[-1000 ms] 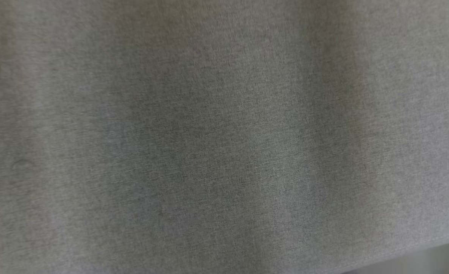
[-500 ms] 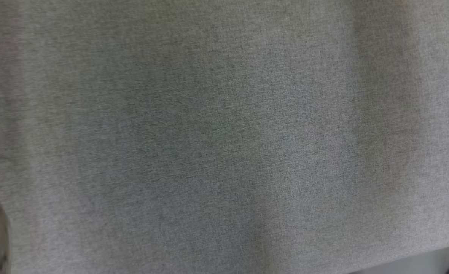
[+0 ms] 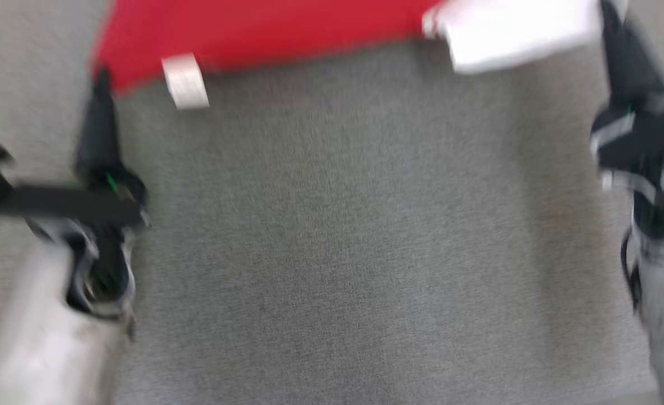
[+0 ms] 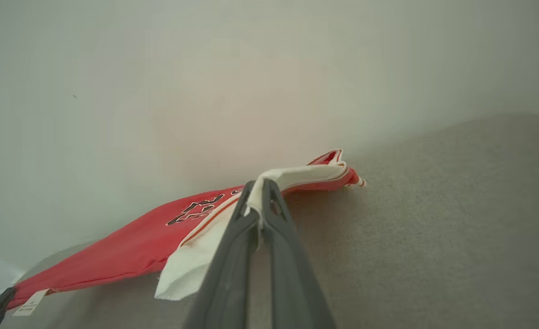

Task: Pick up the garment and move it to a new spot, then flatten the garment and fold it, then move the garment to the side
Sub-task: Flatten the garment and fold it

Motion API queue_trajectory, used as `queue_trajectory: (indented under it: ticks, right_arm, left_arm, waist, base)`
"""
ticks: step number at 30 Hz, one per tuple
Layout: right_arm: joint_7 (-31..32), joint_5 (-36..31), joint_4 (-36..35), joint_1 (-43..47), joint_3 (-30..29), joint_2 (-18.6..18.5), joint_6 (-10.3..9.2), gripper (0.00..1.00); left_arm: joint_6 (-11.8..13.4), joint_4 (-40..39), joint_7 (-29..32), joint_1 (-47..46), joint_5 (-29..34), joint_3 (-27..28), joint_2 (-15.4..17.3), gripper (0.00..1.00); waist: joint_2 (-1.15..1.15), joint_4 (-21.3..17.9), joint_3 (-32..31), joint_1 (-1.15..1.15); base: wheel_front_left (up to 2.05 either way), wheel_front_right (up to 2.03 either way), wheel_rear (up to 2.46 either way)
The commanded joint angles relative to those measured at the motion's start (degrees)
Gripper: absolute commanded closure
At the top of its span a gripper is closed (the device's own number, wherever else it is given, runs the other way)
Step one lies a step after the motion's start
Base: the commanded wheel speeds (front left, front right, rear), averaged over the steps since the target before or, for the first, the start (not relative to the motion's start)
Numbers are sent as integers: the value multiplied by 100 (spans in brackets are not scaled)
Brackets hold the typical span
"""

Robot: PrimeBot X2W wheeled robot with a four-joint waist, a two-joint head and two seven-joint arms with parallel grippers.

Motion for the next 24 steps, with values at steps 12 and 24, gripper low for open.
queue_trajectory:
  ticks: [12, 24]
  right_arm:
    - [2254, -1739, -1890, 2816, -1686, 1220, 16, 100]
    - [3306, -2593, -2292, 4012, -1799, 1366, 16, 100]
  left_arm:
    - [13, 99, -7, 2167, 601, 268, -476, 100]
    - [207, 159, 1, 3159, 1379, 77, -521, 100]
  waist:
    - [1, 288, -1875, 2]
    - [1, 323, -2283, 2]
  base:
    - [0, 0, 0]
    - [0, 0, 0]
